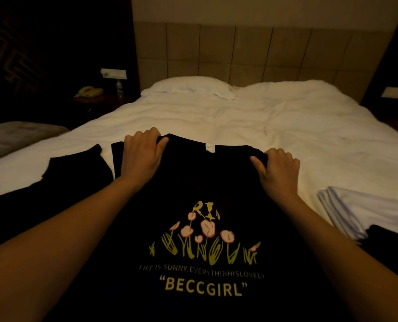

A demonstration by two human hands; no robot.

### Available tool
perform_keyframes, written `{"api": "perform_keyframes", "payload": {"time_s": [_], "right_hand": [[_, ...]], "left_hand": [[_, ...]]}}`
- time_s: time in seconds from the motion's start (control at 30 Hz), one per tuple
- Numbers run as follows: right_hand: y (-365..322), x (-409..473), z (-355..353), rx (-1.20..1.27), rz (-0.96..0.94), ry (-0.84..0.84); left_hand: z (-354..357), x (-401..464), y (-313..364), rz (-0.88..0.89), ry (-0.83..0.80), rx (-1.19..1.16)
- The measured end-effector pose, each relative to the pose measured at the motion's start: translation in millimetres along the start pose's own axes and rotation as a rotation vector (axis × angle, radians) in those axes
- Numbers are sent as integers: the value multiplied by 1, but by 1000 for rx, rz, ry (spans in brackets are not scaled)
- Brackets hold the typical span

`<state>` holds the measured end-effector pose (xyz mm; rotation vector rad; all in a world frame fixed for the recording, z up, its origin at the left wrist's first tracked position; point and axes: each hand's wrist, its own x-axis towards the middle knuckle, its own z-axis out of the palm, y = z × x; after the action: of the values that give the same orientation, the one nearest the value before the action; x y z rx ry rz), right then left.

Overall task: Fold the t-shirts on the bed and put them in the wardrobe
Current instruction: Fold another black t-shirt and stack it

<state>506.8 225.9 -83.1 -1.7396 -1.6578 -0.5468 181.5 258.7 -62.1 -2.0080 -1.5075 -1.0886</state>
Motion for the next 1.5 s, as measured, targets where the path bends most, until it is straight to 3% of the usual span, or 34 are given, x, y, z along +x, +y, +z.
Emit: {"api": "perform_keyframes", "payload": {"time_s": [0.27, 0.4, 0.63, 0.87, 0.97, 1.13, 1.27, 1.5], "right_hand": [[-11, -75, -67, 14, -93, 56], [-9, -132, -78, -16, -124, -45], [-19, -194, -122, 72, -83, -521], [-45, -196, -142, 38, -179, -675], [-47, -203, -142, 88, -133, -692], [-46, -188, -136, 208, -7, -613], [-43, -152, -108, 221, 45, -474], [-37, -101, -46, 187, 95, -528]], "left_hand": [[-70, -76, 14, 31, 8, -16], [-89, -137, 21, 31, -47, -47], [-118, -218, 24, -39, -511, -182], [-138, -208, 45, 20, -695, -189], [-138, -213, 57, 10, -784, -183], [-136, -204, 52, -93, -631, -286], [-110, -165, 45, -99, -542, -234], [-48, -108, 22, -122, -647, -137]]}}
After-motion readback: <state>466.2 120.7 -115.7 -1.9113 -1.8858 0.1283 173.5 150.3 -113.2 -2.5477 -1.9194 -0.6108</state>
